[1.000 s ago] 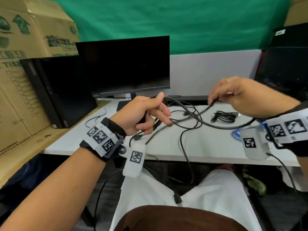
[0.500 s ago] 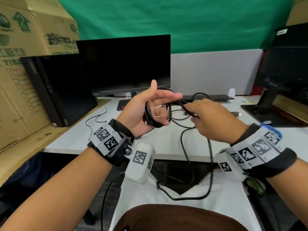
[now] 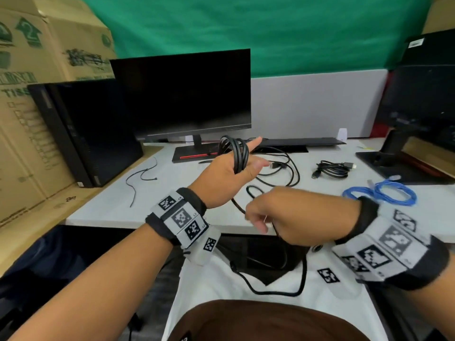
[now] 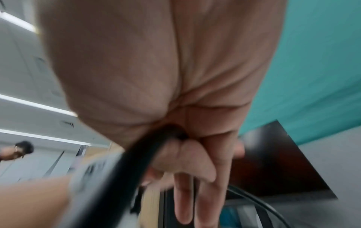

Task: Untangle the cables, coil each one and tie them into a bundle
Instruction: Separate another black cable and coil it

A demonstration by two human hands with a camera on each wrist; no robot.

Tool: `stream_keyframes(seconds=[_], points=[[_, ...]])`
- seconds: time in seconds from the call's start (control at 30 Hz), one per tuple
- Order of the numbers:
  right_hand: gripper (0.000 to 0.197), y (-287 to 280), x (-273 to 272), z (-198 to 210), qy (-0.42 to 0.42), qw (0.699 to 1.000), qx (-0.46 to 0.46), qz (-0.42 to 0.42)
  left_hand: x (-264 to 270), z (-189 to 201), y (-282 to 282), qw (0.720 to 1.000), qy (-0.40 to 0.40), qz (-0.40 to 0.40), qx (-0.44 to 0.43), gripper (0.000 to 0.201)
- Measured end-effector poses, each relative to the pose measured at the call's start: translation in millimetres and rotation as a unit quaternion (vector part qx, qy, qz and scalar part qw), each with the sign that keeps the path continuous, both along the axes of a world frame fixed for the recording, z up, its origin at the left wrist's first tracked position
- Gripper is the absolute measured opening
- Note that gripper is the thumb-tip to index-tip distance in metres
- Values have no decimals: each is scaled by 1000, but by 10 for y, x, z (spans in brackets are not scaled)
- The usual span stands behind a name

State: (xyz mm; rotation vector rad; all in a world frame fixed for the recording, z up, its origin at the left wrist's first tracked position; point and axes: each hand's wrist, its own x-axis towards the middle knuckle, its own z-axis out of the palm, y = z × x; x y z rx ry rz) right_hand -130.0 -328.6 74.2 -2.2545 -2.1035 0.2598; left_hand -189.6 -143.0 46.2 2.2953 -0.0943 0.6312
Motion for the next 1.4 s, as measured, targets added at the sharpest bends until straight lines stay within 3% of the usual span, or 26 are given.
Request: stream_keyframes(seconds=[0.13,0.27,0.33,0.4,0.47,0.53,0.67,0.77,0.83,0.93,1.03,1.1,1.23,1.4], points=[[54,-193,114,353,87,983,164,-4,-26,-103,162,995,68,68,23,35],[38,-355,316,580,212,921,326,-17,-67,-123,136,985,133,106,34,41],[37,-360,404,587,181,902,392,-28,-72,-65,38,987,149,65,7,53],[39,-313,523,532,74,901,422,-62,-105,27,-83,986,164,4,-24,61],[38,-261,643,451,-12,906,408,-109,-158,118,-192,981,178,-62,-50,48],[28,-209,702,358,-24,914,383,-128,-204,194,-261,975,178,-107,-80,39],[10,-143,616,285,133,919,358,-100,-205,295,-283,971,102,-133,-170,41],[34,-244,495,427,254,901,351,-37,-186,305,-241,978,72,-72,-182,49],[47,-337,403,516,245,925,289,-8,-173,295,-224,977,73,-50,-195,51],[53,-368,285,502,166,967,194,-14,-166,316,-250,970,71,-45,-230,52],[39,-304,262,450,165,973,162,-25,-179,342,-286,964,88,-62,-243,48],[17,-274,306,483,198,954,224,-34,-198,353,-298,957,120,-76,-254,48],[42,-267,496,523,176,879,437,-76,-234,371,-340,949,148,-168,-224,45],[63,-189,625,438,195,819,528,-108,-276,406,-435,944,182,-205,-182,50]])
